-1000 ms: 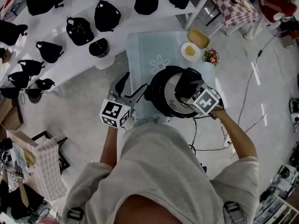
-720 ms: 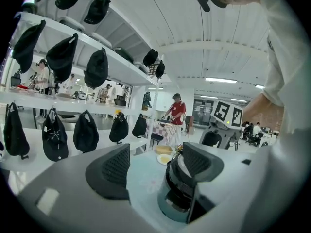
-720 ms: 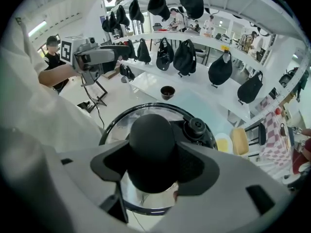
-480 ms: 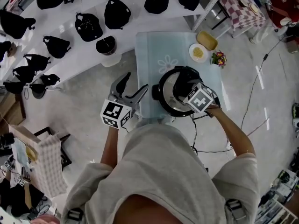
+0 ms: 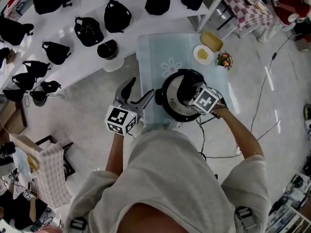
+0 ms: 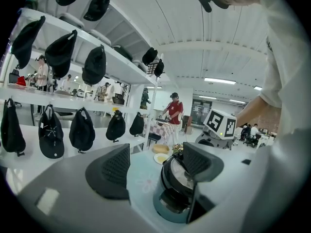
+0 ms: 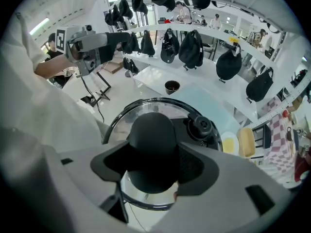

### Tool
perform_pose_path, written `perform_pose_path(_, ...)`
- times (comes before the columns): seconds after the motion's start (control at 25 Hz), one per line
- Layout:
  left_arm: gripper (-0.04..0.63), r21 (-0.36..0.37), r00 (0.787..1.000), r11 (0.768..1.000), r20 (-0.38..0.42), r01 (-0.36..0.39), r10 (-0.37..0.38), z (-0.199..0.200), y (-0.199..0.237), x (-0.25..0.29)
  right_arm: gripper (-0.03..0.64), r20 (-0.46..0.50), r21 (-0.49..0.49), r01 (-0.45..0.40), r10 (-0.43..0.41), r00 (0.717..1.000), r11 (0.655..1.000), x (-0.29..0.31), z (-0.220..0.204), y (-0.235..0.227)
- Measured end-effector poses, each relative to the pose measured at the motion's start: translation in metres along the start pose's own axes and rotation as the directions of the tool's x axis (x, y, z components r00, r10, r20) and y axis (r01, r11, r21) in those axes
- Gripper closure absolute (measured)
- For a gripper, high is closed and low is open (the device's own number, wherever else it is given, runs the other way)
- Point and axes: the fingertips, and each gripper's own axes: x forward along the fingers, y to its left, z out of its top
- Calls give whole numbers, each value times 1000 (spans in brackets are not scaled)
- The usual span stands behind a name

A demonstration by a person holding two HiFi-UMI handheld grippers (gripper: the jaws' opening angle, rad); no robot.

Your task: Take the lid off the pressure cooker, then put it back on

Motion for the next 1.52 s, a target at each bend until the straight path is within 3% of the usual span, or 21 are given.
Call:
perform_pose_path(0.52, 264, -7, 1000, 1000, 14, -26, 26, 5, -6, 2, 341, -79, -190, -48, 34, 996, 981, -5, 1, 4)
perform_pose_path(0.68, 264, -5, 999, 999, 13, -41, 41, 3, -9, 2, 341, -137, -355, -105, 59, 989, 929, -2, -1, 7)
perform_pose_path(0.8, 264, -8, 998, 999, 16, -53, 53, 3, -12, 2, 341, -190, -476, -150, 65, 980, 867, -1, -5, 10)
perform_pose_path(0.92, 264, -11, 998, 998, 20, -66, 67, 4, -12, 3, 336, -210, -537, -179, 75, 975, 825, -1, -2, 13)
perform_pose_path(1.52, 265, 12, 997, 998, 21, -68, 68, 9, -17, 12, 334, -163, -508, -150, 77, 984, 848, -2, -2, 13)
